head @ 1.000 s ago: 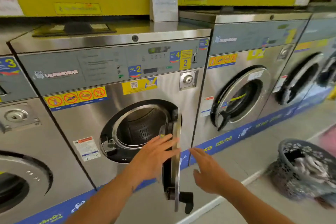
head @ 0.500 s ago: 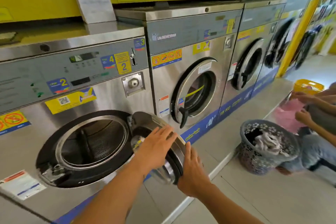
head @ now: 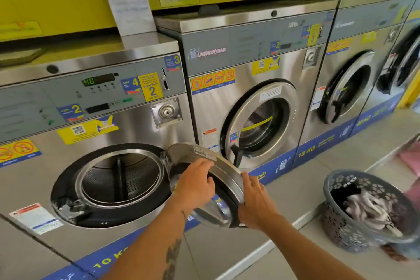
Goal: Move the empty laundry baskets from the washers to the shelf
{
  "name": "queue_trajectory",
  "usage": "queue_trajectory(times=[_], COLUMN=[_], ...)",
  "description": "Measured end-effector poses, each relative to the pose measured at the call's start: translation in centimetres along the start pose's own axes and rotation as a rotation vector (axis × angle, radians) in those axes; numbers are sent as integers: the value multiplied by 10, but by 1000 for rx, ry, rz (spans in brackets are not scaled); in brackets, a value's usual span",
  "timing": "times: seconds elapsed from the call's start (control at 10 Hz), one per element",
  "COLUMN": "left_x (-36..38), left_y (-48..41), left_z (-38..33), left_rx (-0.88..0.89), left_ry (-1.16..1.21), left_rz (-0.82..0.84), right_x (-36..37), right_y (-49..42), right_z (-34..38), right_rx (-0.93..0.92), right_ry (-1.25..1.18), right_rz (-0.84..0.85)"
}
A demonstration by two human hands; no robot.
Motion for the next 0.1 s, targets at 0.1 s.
queue_trajectory(times=[0.1], left_x=[-14], left_y=[18], left_z=[17], left_rx=[-89], left_ry=[-46], left_rz=[-32], right_x=[-10], right_y=[5], right_z=[14], right_rx=[-70], right_ry=[8], right_rz=[-65])
Point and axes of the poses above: each hand's wrist, its own y-axis away from the middle knuckle, its own x-axis out of the palm, z = x × y, the point moved 2 cm from there along -y, towards the middle knuckle, and after that the axes turned 9 degrees about -z, right-handed, at the moved point
